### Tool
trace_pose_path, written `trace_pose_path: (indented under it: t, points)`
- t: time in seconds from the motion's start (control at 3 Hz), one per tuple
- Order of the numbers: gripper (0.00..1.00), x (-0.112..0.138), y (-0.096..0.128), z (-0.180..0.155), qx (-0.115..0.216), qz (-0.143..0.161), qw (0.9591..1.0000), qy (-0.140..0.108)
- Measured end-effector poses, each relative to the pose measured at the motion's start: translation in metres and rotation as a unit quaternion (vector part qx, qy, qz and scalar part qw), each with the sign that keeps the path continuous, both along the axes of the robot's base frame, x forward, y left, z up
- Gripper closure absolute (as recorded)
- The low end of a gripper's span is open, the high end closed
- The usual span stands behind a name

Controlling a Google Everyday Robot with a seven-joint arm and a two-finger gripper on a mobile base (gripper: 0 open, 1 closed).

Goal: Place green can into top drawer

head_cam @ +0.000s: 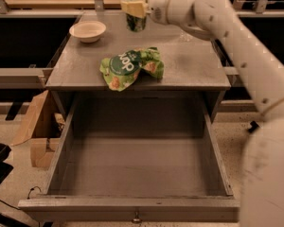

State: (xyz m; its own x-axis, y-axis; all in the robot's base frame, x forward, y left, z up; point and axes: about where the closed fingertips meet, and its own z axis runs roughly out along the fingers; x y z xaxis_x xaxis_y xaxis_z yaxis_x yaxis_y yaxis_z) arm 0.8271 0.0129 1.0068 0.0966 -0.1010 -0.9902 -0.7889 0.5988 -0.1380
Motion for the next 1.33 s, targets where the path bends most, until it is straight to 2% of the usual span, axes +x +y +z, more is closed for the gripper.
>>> trace_pose_path:
  t: [0.33,0.67,1.0,1.33]
  points:
    - [1.0,-0.108,-0.013,0.005,-0.01,0.092,0.9955,-0.023]
    - [1.0,-0.18,-0.027,-0.007,-0.038,0.17,0.9832,-0.053]
    - [1.0,-0.222,-0.04,-0.029,-0.043,0.228,0.9709,-0.058]
    - [1.0,-0.249,-0.047,-0.069,-0.025,0.29,0.9561,-0.037]
